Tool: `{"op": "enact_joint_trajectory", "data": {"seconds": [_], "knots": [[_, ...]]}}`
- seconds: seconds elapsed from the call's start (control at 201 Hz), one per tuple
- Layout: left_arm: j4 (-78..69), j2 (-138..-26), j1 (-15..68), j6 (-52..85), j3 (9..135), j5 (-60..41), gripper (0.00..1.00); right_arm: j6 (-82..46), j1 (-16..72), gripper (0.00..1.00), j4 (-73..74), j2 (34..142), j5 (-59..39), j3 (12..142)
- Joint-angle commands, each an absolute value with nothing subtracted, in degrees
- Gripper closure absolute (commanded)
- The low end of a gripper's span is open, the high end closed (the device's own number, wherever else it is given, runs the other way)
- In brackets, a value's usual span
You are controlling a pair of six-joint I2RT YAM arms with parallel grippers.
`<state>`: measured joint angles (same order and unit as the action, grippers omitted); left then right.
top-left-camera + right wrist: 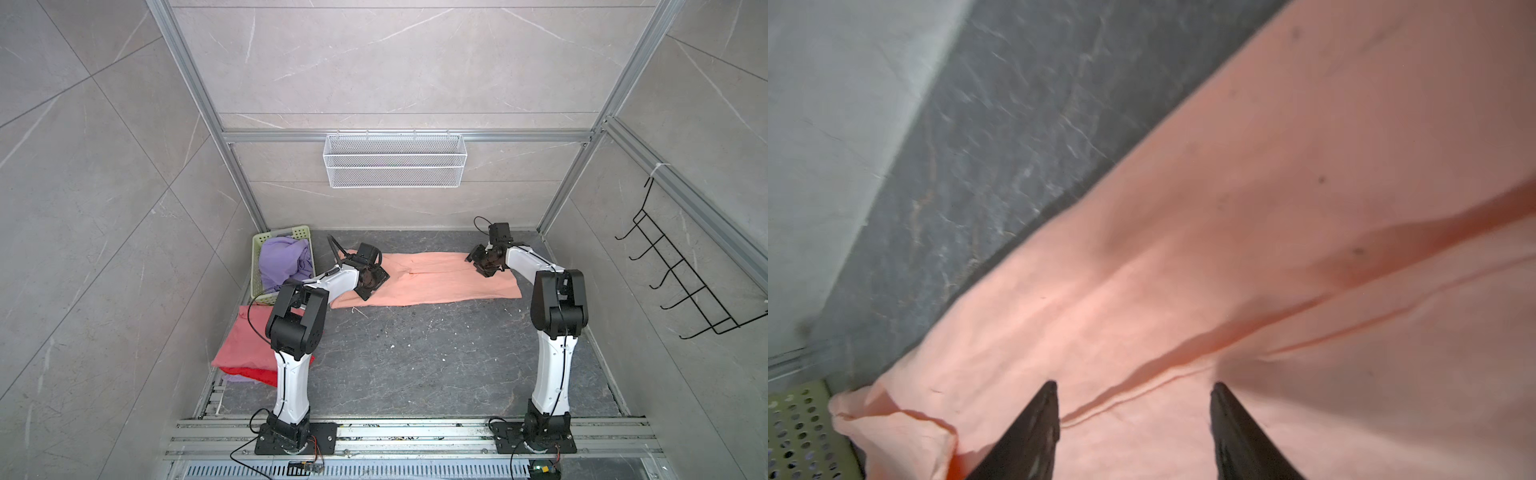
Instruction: Fold and stack the t-shirts
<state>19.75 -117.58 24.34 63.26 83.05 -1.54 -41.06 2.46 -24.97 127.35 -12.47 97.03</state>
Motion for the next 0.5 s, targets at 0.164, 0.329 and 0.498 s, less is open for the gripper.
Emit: {"op": "enact_joint_trajectory", "data": {"seconds": [0.164,0.329,0.498], "knots": [[23.7,-119.3,22.7,63.4,82.9,-0.6,0.23,-41.1,3.1,0.42,-25.3,124.2,-14.0,84.3],[23.9,-124.1,20.3,59.0,87.8,-3.4,0.23,-41.8,4.0,0.43,-24.6,118.2,-13.8,75.1],[26.0,-130.1,19.1,52.1,99.0,-6.4,0.23,-46.3,9.0,0.43,-24.2,109.9,-16.3,62.2]]}}
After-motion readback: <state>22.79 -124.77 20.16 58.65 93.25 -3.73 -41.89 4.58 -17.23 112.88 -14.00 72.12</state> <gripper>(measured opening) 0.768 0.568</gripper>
